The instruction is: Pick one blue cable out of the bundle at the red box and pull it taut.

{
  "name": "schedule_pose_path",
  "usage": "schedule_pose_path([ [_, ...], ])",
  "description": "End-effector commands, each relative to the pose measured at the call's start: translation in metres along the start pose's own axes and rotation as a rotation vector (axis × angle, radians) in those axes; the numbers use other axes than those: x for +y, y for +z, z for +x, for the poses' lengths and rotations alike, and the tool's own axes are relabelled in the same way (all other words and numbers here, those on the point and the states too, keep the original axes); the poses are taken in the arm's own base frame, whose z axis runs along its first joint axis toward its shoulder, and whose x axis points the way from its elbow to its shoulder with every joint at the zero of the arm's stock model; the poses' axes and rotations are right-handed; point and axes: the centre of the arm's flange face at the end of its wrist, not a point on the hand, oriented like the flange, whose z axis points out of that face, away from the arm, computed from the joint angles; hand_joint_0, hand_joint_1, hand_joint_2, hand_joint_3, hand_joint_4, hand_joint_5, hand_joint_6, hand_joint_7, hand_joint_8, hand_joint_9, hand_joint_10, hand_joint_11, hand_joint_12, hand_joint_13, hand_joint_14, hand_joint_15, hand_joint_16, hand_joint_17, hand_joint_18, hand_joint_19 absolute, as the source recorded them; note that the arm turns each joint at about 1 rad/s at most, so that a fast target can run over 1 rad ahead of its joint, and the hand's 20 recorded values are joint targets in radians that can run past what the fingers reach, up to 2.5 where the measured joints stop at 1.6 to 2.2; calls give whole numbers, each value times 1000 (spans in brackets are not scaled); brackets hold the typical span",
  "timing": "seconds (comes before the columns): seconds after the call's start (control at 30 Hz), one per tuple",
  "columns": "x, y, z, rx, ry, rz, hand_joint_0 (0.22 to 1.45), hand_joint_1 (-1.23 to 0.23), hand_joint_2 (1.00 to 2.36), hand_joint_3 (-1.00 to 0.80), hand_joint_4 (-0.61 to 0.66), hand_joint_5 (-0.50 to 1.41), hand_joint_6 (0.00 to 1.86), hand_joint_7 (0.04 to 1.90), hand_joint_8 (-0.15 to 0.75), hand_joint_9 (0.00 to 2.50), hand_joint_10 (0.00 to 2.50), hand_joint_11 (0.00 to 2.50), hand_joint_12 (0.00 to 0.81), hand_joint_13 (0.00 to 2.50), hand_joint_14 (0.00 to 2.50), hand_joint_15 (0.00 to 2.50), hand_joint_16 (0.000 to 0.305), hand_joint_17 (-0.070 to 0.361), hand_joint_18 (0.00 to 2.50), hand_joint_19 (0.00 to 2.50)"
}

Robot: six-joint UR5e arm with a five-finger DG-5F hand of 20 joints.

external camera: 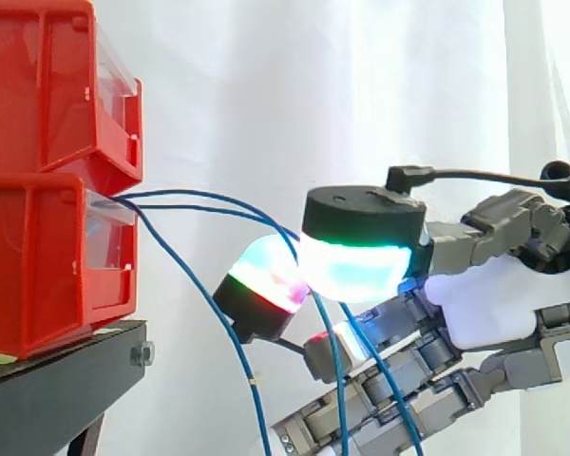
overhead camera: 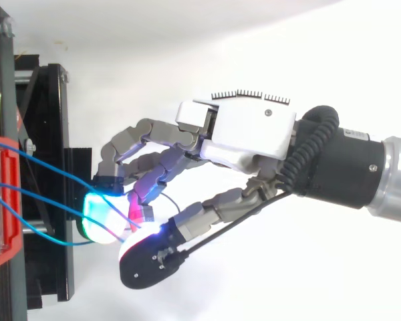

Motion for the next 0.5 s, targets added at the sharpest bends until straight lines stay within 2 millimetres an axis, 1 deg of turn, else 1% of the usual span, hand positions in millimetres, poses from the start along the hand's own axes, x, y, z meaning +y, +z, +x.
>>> schedule_pose_path([
  [0.0, 1, 0, 0, 0, 1, -1, 718, -978, 1000, -500, -208, -222, 906, 936, 237, 932, 9, 1125, 365, 473, 6, 205, 49, 111, 535, 85],
  [0.13, 1, 0, 0, 0, 1, -1, 583, -922, 1000, -500, -137, -222, 905, 892, 252, 948, 11, 1122, 371, 474, 7, 228, 50, 114, 523, 123],
  [0.2, 1, 0, 0, 0, 1, -1, 560, -903, 1000, -500, -114, -220, 901, 889, 264, 961, 9, 1118, 381, 479, 8, 227, 51, 116, 518, 133],
  [0.23, 1, 0, 0, 0, 1, -1, 542, -867, 1000, -500, -105, -218, 899, 882, 274, 966, 8, 1127, 386, 480, 7, 233, 53, 118, 521, 137],
  [0.3, 2, 0, 0, 1, 2, -4, 529, -844, 1000, -500, -94, -215, 897, 882, 273, 970, 9, 1119, 391, 481, 7, 233, 54, 121, 519, 143],
  [0.37, 3, 1, 0, -1, 2, -6, 513, -792, 1000, -500, -82, -212, 895, 870, 284, 974, 8, 1122, 398, 483, 9, 238, 55, 123, 519, 146],
  [0.43, 3, 1, 1, 1, 2, -6, 505, -699, 1000, -500, -70, -205, 888, 872, 294, 984, 7, 1113, 406, 485, 8, 246, 56, 125, 512, 166],
  [0.47, 3, 1, 1, 1, 2, -6, 504, -695, 1000, -500, -70, -205, 887, 874, 294, 985, 9, 1114, 406, 486, 7, 247, 56, 125, 510, 168],
])
